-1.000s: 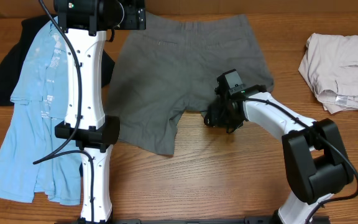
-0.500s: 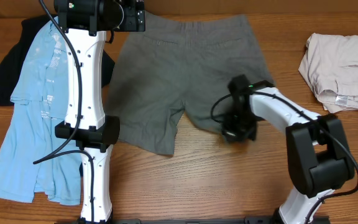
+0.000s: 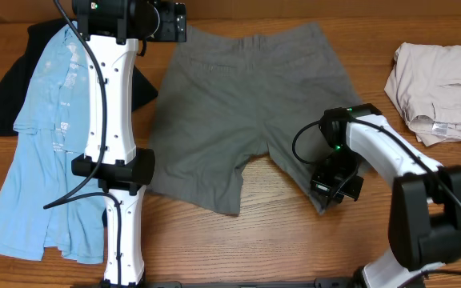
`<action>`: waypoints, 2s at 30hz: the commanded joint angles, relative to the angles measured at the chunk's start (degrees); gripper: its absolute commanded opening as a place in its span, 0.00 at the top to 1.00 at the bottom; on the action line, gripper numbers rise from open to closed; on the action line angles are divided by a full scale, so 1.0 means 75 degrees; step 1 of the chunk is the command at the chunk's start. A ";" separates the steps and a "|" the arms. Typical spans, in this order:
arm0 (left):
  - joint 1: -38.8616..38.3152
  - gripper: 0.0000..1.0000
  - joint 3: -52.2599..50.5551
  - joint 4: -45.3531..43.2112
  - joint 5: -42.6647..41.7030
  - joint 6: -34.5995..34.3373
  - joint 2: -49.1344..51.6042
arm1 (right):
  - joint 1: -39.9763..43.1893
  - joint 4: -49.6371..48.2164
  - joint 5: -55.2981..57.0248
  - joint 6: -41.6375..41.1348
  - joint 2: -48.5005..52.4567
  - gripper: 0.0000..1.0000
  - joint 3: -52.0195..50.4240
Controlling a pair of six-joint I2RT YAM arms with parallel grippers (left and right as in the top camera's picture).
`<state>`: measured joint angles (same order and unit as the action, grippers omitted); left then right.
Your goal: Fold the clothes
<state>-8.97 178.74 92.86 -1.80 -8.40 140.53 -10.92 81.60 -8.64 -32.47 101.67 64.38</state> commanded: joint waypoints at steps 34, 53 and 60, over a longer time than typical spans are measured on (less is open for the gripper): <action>-0.0003 0.11 -0.0326 0.0000 0.0102 0.0498 0.0227 | -0.0128 -0.4304 -0.0216 0.1303 0.0356 0.01 -0.0020; -0.0009 0.10 -0.0335 0.0221 0.0099 0.0498 0.0227 | 0.1492 -0.3576 0.1029 0.0959 0.0778 0.00 -0.0035; -0.0009 0.09 -0.0350 0.0277 0.0099 0.0586 0.0227 | 0.2629 -0.3771 0.1026 0.1524 0.0778 0.00 -0.0035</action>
<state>-8.97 176.53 94.80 -1.43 -5.54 141.58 5.26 54.24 -2.94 -24.34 106.61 64.49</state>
